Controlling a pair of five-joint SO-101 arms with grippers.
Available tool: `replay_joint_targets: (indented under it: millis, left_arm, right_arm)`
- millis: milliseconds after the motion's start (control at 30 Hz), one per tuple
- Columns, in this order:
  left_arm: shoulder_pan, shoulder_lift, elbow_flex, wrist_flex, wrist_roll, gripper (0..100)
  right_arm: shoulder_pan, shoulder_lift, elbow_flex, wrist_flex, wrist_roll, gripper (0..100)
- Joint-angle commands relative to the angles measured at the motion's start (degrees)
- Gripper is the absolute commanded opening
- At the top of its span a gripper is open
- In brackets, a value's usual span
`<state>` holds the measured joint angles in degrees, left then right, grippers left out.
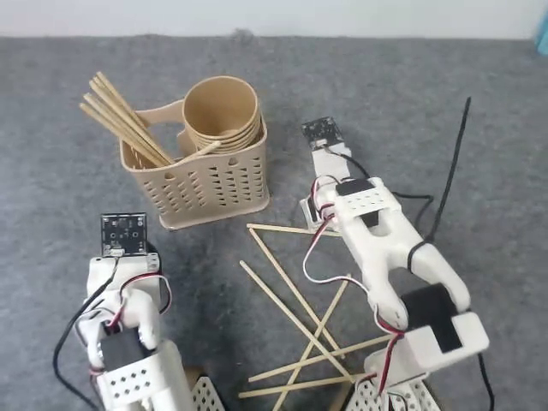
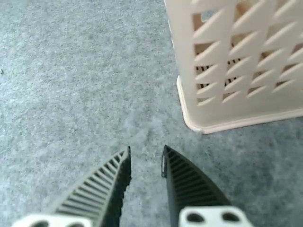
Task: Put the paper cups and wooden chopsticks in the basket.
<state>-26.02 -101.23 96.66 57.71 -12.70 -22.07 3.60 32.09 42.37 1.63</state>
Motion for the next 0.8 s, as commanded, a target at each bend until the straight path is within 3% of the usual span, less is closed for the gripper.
replay_joint_targets:
  millis: [0, 267, 533, 767]
  left_arm:
    - [0.35, 0.44, -0.40, -1.58, -0.44, 10]
    - [0.26, 0.44, -0.40, -1.41, -0.44, 10]
    - [0.26, 0.44, -0.40, -1.41, -0.44, 10]
    - [0.26, 0.44, -0.40, -1.49, -0.44, 10]
  right_arm:
    - [0.84, 0.13, -0.70, -1.71, 0.79, 29.7]
    - [0.84, 1.19, -0.70, -2.42, 0.79, 29.7]
    - [0.40, -6.37, -0.70, 6.73, 0.97, 29.6]
    - [-1.01, -5.85, 6.33, -1.71, 12.57, 29.6]
